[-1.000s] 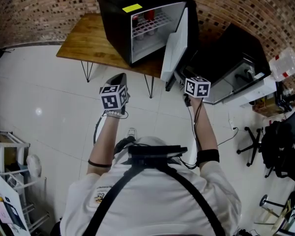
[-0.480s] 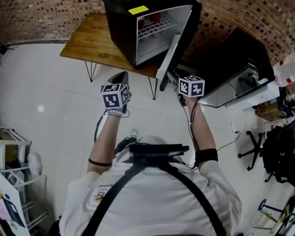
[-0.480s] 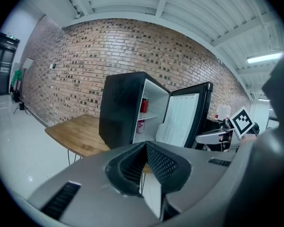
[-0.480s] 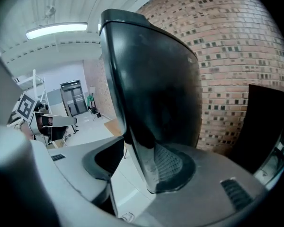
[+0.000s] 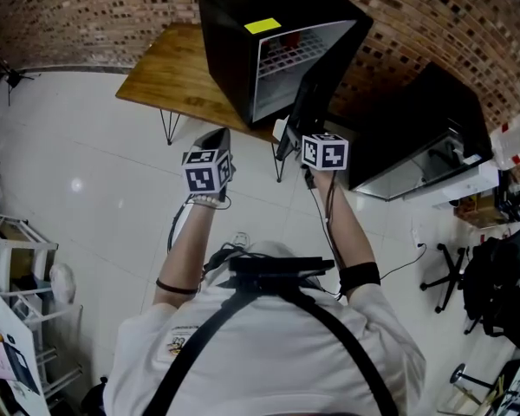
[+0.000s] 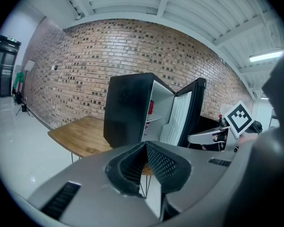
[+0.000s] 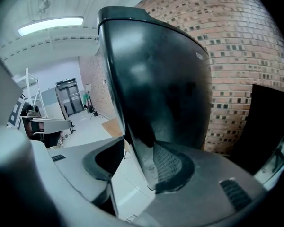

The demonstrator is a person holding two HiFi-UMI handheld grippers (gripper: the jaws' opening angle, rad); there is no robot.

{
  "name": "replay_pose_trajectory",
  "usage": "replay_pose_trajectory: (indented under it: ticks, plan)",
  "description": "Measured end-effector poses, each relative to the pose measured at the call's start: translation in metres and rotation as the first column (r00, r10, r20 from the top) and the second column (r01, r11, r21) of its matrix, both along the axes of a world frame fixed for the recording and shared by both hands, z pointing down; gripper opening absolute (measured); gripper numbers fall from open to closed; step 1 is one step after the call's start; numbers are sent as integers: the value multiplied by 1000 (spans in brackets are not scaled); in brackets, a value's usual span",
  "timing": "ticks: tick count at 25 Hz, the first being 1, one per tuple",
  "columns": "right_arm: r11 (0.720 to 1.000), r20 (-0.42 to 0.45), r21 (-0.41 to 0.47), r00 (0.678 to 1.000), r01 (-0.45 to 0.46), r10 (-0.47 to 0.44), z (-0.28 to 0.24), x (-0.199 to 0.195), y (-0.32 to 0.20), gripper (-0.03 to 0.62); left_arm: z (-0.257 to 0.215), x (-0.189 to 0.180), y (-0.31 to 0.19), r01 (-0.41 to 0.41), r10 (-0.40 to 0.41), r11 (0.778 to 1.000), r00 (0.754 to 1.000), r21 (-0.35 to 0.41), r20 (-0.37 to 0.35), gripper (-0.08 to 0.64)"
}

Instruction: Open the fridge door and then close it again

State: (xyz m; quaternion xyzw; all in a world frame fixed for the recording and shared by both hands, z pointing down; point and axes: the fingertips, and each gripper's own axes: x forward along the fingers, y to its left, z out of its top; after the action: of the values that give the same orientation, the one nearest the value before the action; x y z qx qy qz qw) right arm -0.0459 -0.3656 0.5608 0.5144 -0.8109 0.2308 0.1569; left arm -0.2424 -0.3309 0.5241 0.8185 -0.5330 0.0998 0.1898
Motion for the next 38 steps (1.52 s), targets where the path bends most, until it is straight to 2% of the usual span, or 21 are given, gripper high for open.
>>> replay_pose_trajectory:
  ticks: [14, 22, 38]
  plan:
    - [996, 14, -35, 997, -80, 81, 1, -59, -62, 210, 6, -51, -35, 31, -31, 1000, 1000, -4, 1, 2]
    - [992, 21, -32, 992, -124, 125, 1, -87, -94, 207, 6, -76, -51, 15, -15, 1000, 1000, -6, 10, 2]
    - [985, 18, -30, 985, -171, 172, 2, -100, -117, 212, 12, -94, -60, 13, -13, 1000, 1000, -13, -6, 2]
